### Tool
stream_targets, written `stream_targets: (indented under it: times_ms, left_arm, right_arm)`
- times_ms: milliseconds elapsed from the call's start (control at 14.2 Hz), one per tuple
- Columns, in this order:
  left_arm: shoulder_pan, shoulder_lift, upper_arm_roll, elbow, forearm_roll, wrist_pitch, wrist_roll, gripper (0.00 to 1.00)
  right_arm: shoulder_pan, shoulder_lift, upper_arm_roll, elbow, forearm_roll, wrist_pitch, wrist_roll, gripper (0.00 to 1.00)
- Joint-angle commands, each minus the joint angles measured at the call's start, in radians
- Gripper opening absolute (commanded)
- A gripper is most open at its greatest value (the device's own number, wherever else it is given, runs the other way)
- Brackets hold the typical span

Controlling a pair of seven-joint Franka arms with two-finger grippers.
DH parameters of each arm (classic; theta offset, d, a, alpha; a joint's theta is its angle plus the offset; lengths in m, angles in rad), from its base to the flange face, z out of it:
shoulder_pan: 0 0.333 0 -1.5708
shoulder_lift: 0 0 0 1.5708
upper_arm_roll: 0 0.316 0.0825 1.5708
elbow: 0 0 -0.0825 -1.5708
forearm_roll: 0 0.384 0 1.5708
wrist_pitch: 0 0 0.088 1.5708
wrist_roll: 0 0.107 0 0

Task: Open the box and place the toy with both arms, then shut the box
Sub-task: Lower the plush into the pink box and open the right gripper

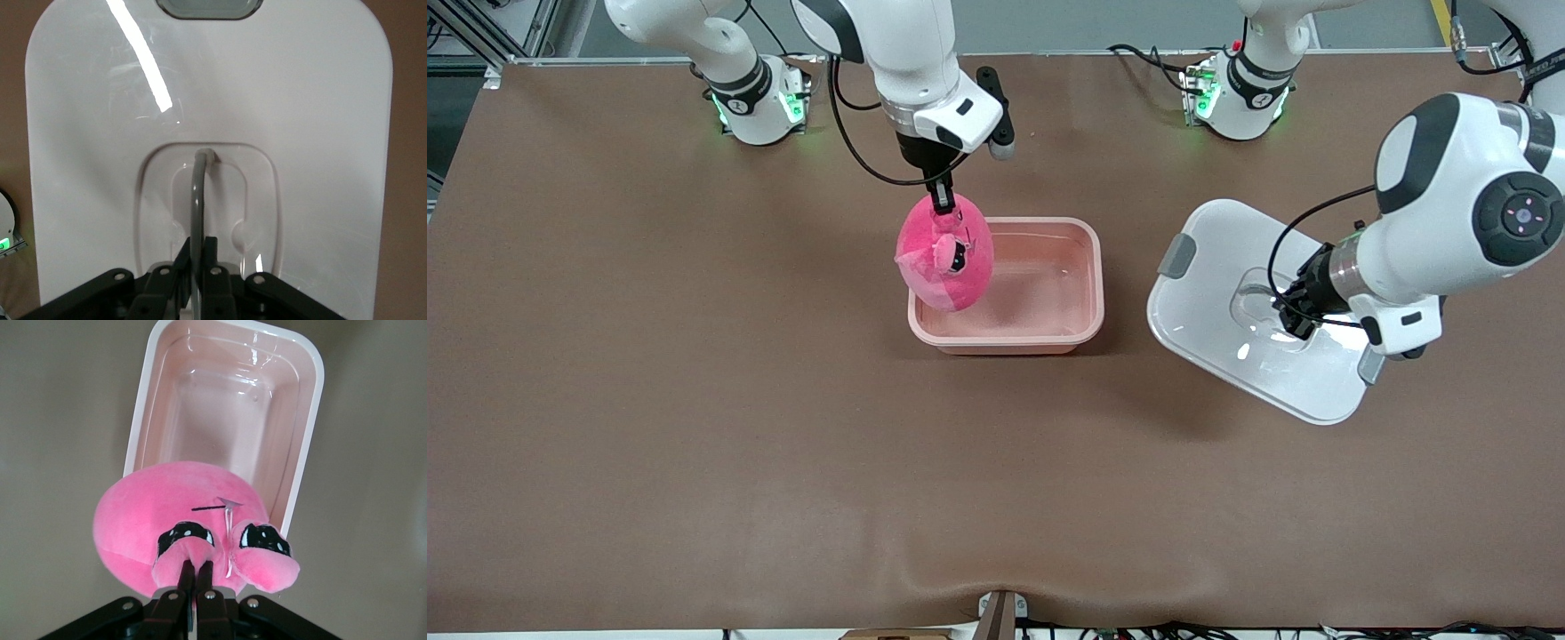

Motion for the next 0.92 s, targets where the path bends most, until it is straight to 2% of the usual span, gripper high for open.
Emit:
stream_targets:
  times_ms: [0, 282, 494, 706, 776, 847]
  left_arm:
    - [0.049, 0.0, -0.003, 0.016, -0.059, -0.013, 0.033, 0.0]
    - [0.11, 0.005, -0.003, 0.022, -0.067, -0.011, 0.073, 0.0]
    - [0.13, 0.014, -0.001, 0.046, -0.177, -0.005, 0.099, 0.0]
    - [0.158, 0.016, 0.0, 0.045, -0.176, -0.007, 0.101, 0.0]
    - [0.158, 0.016, 0.0, 0.045, -0.176, -0.007, 0.101, 0.0]
    - [0.158, 0.016, 0.0, 0.045, -0.178, -0.007, 0.099, 0.0]
  right_arm:
    - [0.021, -0.002, -0.007, -0.001, -0.043, 0.008, -0.007, 0.0]
    - [0.021, -0.003, -0.007, -0.012, -0.043, 0.029, -0.007, 0.0]
    - [0.02, -0.002, -0.007, -0.012, -0.045, 0.029, -0.007, 0.0]
    - [0.02, 0.001, -0.007, -0.012, -0.059, 0.028, -0.004, 0.0]
    - [0.021, 0.001, -0.007, -0.01, -0.059, 0.025, -0.003, 0.1]
    - [0.02, 0.001, -0.007, -0.01, -0.059, 0.024, -0.003, 0.66]
